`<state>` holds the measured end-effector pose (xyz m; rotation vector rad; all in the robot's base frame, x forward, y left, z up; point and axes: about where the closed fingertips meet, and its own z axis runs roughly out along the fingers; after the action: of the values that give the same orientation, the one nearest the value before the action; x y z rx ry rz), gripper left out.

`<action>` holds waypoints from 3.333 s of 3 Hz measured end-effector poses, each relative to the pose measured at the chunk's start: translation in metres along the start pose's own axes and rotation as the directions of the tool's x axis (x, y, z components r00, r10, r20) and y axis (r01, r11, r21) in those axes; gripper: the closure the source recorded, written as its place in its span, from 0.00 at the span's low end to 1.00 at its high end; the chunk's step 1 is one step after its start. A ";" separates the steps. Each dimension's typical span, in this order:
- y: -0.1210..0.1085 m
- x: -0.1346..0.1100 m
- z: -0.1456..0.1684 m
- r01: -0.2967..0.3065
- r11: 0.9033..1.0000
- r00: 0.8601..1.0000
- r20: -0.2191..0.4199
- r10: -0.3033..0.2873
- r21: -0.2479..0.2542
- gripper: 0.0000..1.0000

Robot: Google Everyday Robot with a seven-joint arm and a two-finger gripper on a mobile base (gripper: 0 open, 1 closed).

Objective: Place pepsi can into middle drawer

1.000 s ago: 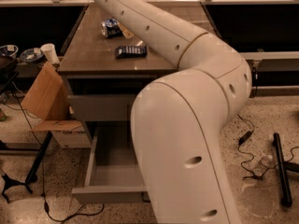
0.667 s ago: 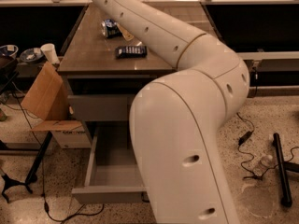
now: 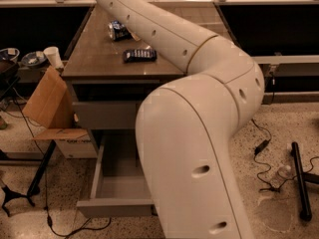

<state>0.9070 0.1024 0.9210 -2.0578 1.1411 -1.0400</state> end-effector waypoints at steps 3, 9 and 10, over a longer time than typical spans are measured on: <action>-0.013 -0.007 0.023 0.115 0.993 0.992 0.059 -0.114 -0.011 0.00; -0.017 -0.021 0.051 0.225 0.968 0.969 -0.082 -0.235 -0.107 0.00; -0.017 -0.026 0.053 0.242 0.965 0.967 -0.060 -0.248 -0.102 0.00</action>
Offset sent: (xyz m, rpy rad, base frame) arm 0.0261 0.0145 0.0182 -0.0677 -0.0044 0.1092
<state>0.9498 0.1385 0.8961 -2.2970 1.0042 -1.2073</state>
